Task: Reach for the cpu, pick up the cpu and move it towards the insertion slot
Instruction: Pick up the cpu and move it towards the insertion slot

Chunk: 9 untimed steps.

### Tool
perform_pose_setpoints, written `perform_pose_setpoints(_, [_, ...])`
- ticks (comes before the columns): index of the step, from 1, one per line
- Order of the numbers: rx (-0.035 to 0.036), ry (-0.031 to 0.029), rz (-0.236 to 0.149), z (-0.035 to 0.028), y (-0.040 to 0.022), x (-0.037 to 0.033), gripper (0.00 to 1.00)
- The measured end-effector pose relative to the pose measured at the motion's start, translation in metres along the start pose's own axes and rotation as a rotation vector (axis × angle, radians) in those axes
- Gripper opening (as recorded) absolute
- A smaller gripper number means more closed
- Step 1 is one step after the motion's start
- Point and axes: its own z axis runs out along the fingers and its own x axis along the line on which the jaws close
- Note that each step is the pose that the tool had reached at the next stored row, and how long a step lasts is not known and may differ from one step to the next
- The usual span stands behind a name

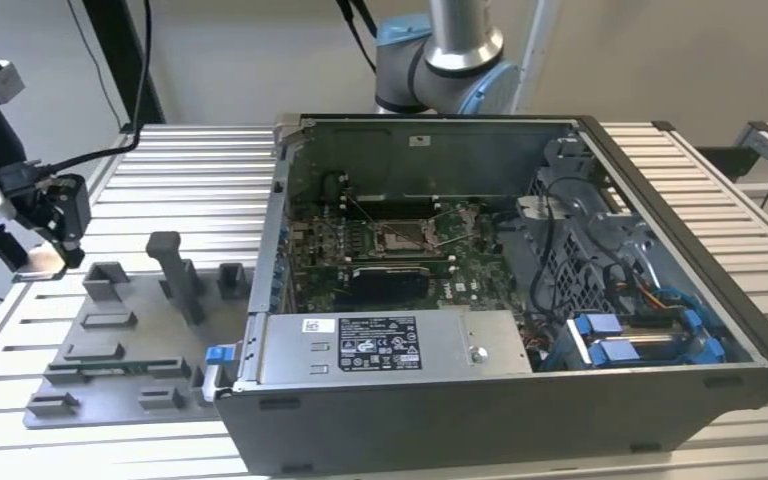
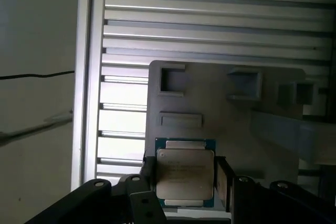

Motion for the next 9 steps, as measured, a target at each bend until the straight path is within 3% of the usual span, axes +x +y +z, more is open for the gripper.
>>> perform_pose_setpoints(4, [-0.0001,-0.0002,0.0,-0.0114,0.0004,-0.0001,0.0])
perform_pose_setpoints(9, [-0.0001,-0.0002,0.0,-0.0305,0.0011,-0.0001,0.0])
